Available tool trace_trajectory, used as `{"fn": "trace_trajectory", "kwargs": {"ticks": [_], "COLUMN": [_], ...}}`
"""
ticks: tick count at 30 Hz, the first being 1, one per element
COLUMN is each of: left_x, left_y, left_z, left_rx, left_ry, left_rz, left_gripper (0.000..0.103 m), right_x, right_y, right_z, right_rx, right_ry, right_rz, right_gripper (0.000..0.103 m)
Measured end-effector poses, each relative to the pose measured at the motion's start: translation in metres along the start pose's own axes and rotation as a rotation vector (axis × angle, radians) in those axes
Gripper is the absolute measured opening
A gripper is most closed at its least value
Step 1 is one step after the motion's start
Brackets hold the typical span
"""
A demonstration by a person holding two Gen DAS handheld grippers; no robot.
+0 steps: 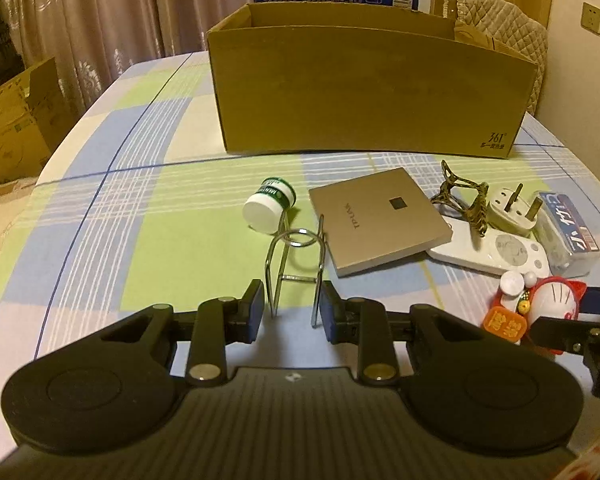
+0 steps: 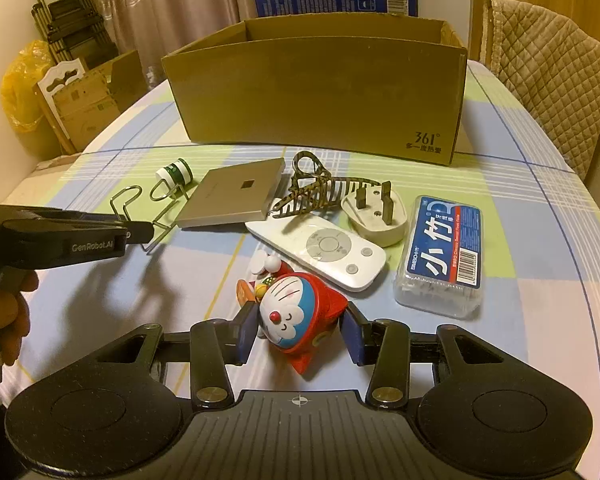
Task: Organize rigid objects
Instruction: 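Grasp the wire cup holder with the left tool while the right tool grasps the Doraemon figure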
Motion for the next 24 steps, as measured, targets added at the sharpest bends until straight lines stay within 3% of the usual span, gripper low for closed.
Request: {"fn": "trace_trajectory", "kwargs": {"ticks": [13, 24], "left_x": [-0.010, -0.019], "left_y": [-0.014, -0.015], "left_z": [-0.005, -0.012], "left_rx": [-0.014, -0.010], "left_ry": [-0.022, 0.042], "left_rz": [0.036, 0.023], "left_gripper": [0.022, 0.023], "right_x": [-0.002, -0.008], "right_y": [-0.002, -0.007], "right_z": [0.000, 0.000], "right_rx": [-0.011, 0.006], "right_ry": [0.017, -0.012], "right_rz": [0.005, -0.023], "right_gripper": [0.041, 0.043]}}
Point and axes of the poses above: each gripper's, at about its wrist camera, not at the fingertips, and y roughly the way its jaws point, z to its left, x to its top, the point moved 7 cm from there along y, roughly the way its jaws point, and after that the axes turned 14 degrees about -x, right-handed, at the moved point
